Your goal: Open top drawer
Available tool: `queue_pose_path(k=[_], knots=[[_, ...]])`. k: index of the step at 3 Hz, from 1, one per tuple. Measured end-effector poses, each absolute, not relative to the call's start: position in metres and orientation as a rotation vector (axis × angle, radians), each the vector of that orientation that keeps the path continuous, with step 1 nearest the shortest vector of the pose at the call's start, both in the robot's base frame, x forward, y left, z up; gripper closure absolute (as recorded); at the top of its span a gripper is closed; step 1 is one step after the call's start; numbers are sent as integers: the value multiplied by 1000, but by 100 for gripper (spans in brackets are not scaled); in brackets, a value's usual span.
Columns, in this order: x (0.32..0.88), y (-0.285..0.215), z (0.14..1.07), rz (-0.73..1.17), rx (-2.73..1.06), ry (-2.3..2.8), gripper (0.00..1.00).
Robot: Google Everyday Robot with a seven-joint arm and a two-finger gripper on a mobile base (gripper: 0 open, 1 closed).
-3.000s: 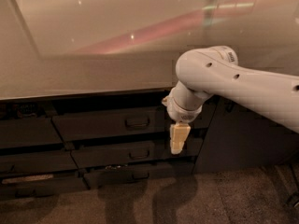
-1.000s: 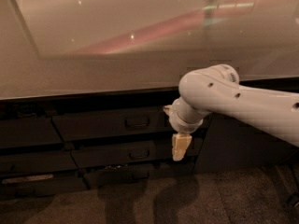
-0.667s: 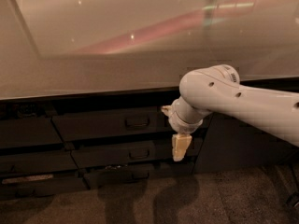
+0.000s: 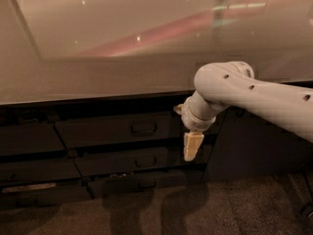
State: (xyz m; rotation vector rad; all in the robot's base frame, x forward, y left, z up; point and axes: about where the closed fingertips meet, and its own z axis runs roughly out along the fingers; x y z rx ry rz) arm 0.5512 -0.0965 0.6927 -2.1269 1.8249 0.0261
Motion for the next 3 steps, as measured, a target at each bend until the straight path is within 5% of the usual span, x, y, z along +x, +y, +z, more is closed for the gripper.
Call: queue_pose_path(k=[3], knots=[[560,-103,673,-26,-2154,1830,0]])
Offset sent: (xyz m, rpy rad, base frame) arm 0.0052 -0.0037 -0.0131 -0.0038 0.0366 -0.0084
